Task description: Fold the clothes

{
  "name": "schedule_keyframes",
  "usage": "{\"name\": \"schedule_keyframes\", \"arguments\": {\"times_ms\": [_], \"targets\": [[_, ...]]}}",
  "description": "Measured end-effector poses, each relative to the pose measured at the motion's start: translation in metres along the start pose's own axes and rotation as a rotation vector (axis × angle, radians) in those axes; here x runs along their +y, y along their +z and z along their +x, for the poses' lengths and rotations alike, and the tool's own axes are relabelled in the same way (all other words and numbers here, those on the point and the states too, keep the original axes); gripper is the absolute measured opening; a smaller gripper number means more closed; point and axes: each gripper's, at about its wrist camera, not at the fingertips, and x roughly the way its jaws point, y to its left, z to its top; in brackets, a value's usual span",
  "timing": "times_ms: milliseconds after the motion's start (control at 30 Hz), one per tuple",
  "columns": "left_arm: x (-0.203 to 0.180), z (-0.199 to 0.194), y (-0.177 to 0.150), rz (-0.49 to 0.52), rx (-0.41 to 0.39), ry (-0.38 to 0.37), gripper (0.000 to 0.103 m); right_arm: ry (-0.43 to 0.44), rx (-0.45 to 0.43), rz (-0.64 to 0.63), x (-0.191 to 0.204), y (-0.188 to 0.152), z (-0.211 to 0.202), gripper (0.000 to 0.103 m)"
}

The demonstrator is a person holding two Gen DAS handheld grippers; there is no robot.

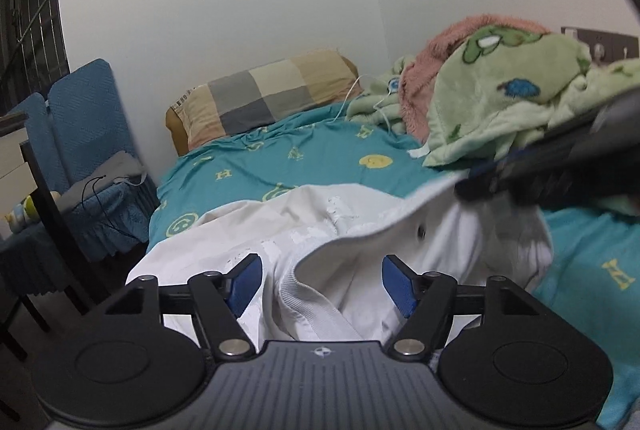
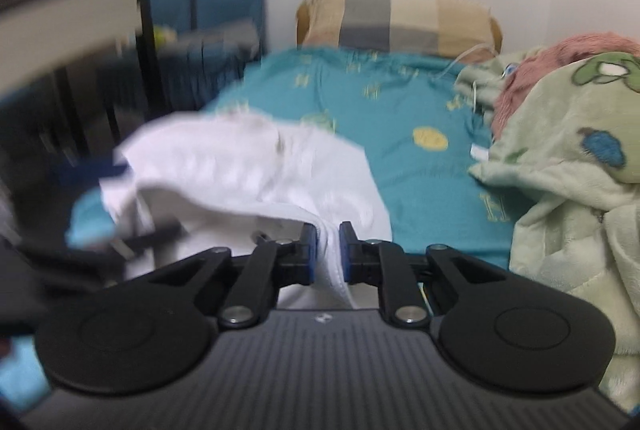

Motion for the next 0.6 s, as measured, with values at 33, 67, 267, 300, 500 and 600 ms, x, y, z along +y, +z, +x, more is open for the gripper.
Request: {"name": "schedule_keyframes", "arguments": {"times_ms": [33,67,267,300,500,600], "targets": [[-0.002,0.002,0.000,-0.006,0.000,0.018,0.069,0.009,-0.025,0.021,-0.002,0.002,-0.007,0.014],[0.001,-0.002,0.002,-0.030,-0.017,0.012,0.069,0.014,-0.043,0.036,-0.004,0.004,-0.014,0.014],[0.015,-0.025,0.014,-0.178,-0.117,-0.021,0.021,0.044,-0.048,0.160,-0.024,-0.001,-0.027,0.014],[0.017,-0.029,0.016,-0.202,-0.134,-0.026,0.015,0.051,-0.033,0.183,-0.026,-0.004,-0.024,0.014],[0.026,-0.053,0.029,-0.326,-0.232,-0.065,0.009,0.044,0.069,0.253,-0.028,-0.014,-0.005,0.026],[0.029,-0.058,0.030,-0.339,-0.250,-0.056,0.009,-0.011,0.170,0.176,-0.017,-0.020,0.008,0.026]]}}
